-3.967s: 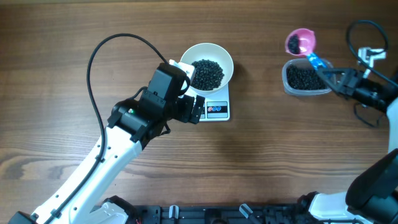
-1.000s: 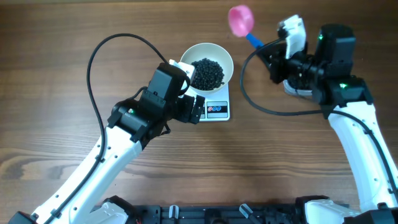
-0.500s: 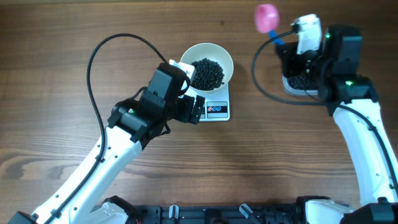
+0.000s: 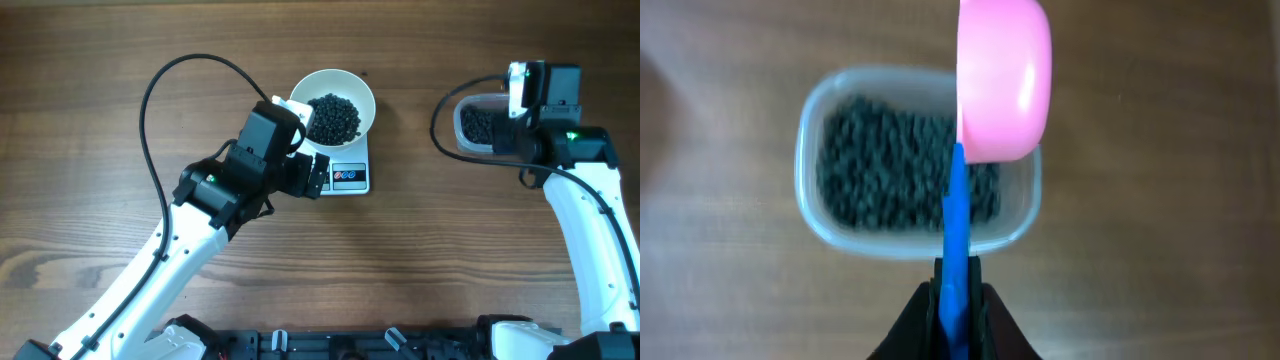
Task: Scoop item into bowl and weigh 150g on scale
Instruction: 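Return the empty scoop right to the bean container, then dip the scoop into the beans and drag to fill it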
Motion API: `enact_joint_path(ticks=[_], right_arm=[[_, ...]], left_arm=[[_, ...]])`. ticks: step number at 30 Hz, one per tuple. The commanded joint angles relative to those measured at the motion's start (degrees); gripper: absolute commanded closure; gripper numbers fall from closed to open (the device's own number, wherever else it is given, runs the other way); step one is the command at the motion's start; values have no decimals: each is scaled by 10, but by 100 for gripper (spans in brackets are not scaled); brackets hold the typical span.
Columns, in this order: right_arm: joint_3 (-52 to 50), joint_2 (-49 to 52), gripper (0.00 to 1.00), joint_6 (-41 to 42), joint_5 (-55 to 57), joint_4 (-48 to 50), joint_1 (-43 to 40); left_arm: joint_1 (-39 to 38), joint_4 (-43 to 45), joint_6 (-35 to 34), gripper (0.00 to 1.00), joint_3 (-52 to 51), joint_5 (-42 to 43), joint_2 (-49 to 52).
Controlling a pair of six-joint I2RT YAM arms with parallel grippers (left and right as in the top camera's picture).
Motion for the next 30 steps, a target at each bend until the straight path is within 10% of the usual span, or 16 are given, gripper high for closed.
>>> enact_joint_path(ticks=[1,12,30], right_arm=[[4,0,95,-15,-63,-23,-30],[4,23,96,-71,-242,-24,-142],[4,101,96,-89,-169,1,-141]], left_arm=[[1,2,9,0,8,5,4],[1,2,9,0,8,5,4],[1,2,9,0,8,5,4]])
